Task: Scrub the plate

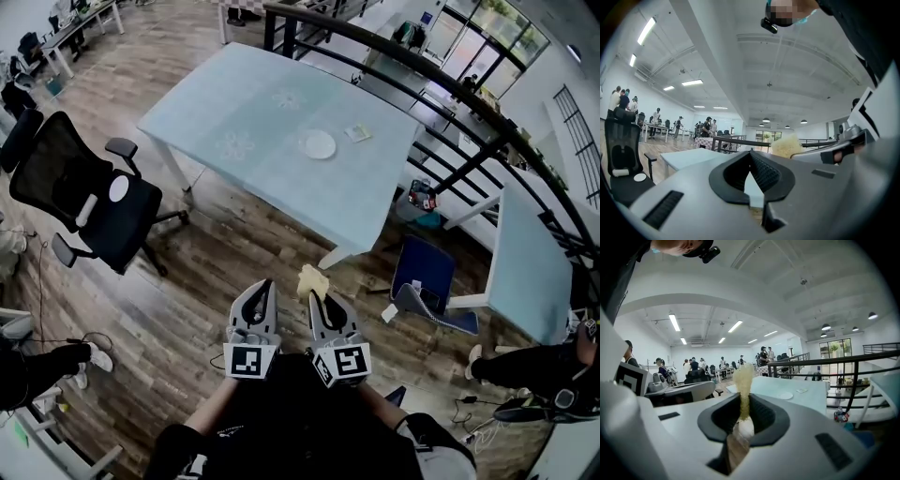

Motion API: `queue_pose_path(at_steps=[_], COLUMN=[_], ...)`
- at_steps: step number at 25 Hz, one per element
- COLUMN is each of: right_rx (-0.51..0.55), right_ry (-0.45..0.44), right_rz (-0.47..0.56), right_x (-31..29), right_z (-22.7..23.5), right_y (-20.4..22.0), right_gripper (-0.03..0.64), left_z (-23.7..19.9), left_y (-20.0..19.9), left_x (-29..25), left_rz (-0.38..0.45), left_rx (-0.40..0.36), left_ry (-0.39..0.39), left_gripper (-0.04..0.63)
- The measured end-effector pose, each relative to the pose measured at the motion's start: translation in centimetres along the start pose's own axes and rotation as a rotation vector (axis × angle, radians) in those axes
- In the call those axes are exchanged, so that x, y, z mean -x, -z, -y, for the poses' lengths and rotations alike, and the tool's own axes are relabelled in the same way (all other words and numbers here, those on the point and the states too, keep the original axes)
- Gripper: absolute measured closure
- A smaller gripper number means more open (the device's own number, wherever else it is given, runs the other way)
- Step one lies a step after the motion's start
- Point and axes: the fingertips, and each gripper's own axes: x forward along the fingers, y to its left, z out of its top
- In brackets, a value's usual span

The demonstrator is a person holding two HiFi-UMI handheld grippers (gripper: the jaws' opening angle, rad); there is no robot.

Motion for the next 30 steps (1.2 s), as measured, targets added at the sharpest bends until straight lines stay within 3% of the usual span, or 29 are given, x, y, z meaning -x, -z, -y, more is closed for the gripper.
queue_pose_path(at_steps=[8, 19, 24, 30], right_rx=[-0.014, -0.026, -0.039, -0.046], right_ry=[0.069, 0.067, 0.036, 0.036], right_rz=[0.009, -0.011, -0.004, 0.003], right_x=[-4.7, -9.7, -12.6, -16.4], right_z=[-2.0, -3.8, -4.3, -2.5], right_y=[-1.0, -1.3, -1.7, -2.4], right_gripper=[0.563, 0.563, 0.561, 0.563], left_z=[-4.9, -9.7, -12.1, -14.2], left_y=[-0.9, -1.0, -0.9, -0.7], left_x=[-2.0, -2.7, -3.7, -6.9], left_rz=[0.002, 0.009, 0.005, -0.003], left_rx=[-0.017, 0.007, -0.004, -0.013], left_ry=[0.067, 0.068, 0.027, 0.007], left_gripper=[0.583, 0.583, 0.583, 0.583])
